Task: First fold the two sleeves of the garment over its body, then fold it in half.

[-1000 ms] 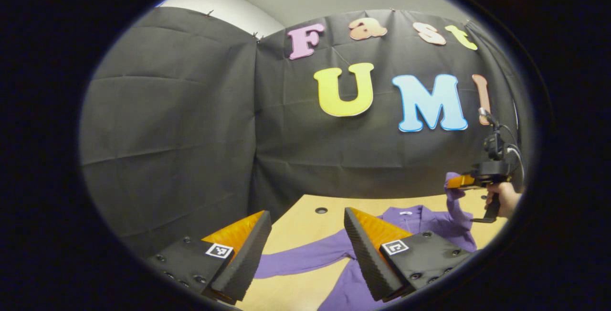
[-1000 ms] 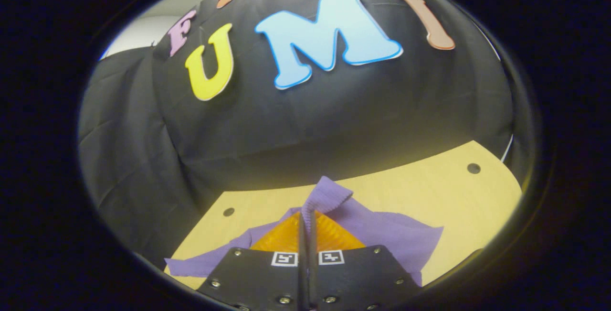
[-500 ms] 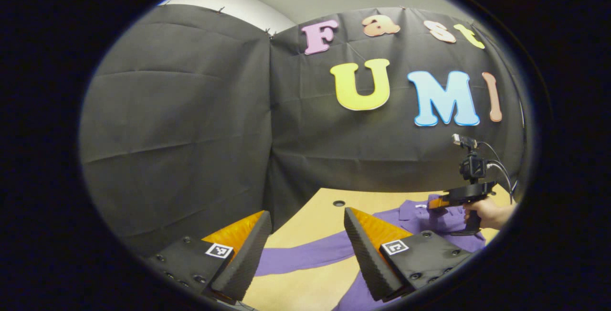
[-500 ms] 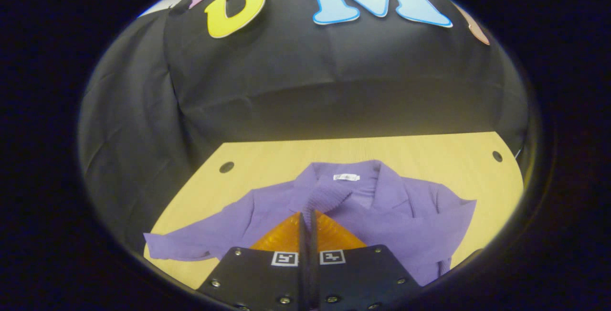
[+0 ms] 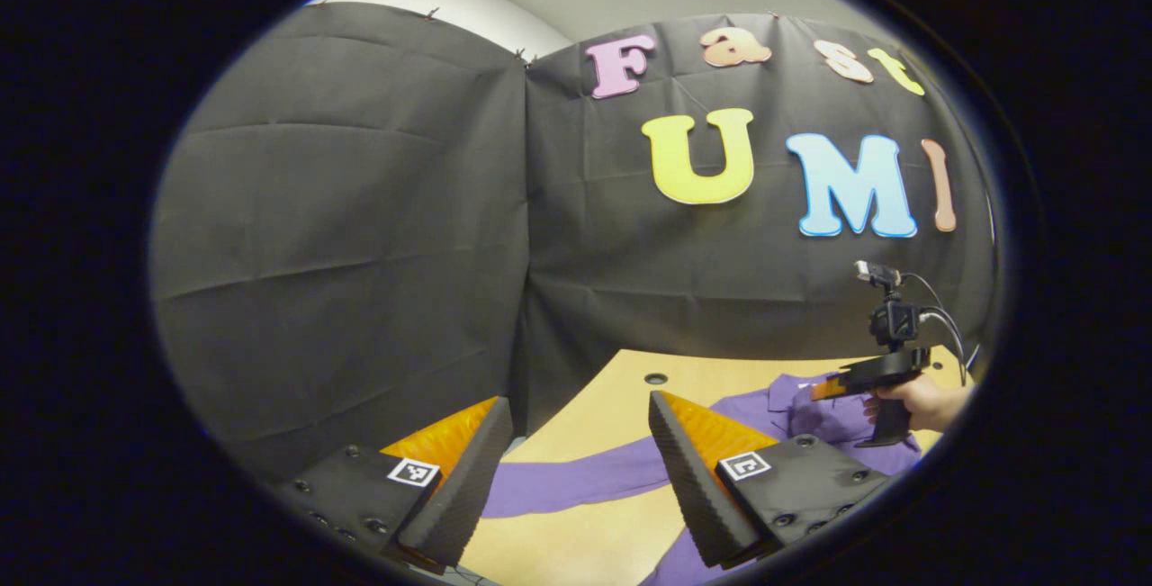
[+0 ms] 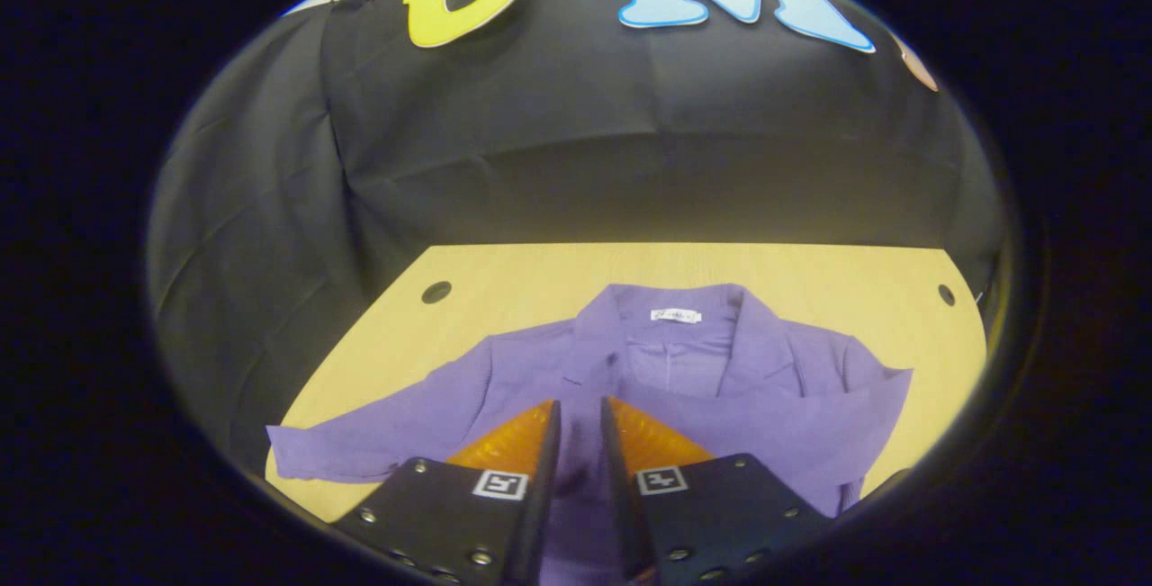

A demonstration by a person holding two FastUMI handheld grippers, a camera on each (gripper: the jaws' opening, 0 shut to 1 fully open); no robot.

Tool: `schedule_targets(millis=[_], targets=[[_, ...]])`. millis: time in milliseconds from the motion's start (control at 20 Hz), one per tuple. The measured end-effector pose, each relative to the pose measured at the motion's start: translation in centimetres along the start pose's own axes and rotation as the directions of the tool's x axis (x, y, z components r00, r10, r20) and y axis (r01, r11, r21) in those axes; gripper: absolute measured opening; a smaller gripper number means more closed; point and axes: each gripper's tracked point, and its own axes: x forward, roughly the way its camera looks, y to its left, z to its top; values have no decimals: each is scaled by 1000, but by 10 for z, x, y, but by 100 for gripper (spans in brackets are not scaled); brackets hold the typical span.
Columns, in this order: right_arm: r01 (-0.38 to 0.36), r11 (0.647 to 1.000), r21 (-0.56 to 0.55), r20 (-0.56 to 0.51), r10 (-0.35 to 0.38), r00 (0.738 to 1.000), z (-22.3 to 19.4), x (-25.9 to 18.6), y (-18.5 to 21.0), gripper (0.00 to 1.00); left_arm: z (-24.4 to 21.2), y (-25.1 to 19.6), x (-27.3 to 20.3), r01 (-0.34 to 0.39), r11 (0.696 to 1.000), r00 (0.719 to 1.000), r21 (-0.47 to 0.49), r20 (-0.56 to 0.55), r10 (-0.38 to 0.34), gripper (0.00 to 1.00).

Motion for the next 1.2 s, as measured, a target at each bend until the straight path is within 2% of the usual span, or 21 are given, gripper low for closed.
schedule_targets(millis=[50,100,150,200,300,600,750,800,950,1100,1200], targets=[[0,1000,-4,2,0,1000,1,-4,1,34,-2,-1,1,-1,1000,1000,-2,-2,1,99],[1,1000,-6,8,-1,1000,3,-8,2,52,-1,1,2,-4,1000,1000,-4,-3,4,100],[0,1000,-4,21,0,1000,5,-14,3,56,-2,2,3,-8,1000,1000,-4,-4,8,100],[6,1000,-1,34,-6,999,8,-19,3,77,-4,3,6,-16,1000,1000,-1,-4,16,99],[12,1000,2,64,-13,998,14,-33,4,85,-12,5,11,-21,1000,1000,-4,-11,21,99],[83,994,-70,188,-69,980,43,-85,-3,86,-47,23,42,-58,996,997,-64,-63,54,99],[108,993,-51,249,-92,964,59,-119,-4,85,-76,42,63,-102,991,989,-90,-116,91,100],[110,993,-37,265,-97,959,65,-131,-3,85,-86,50,69,-121,988,985,-98,-134,107,97],[121,992,-24,310,-108,945,74,-165,-4,85,-120,74,88,-190,976,966,-106,-196,167,97],[163,985,-54,324,-137,936,68,-192,-10,85,-155,92,106,-244,962,939,-122,-278,203,100],[206,976,-67,342,-172,924,64,-209,-14,85,-177,104,112,-265,958,923,-108,-315,219,98]])
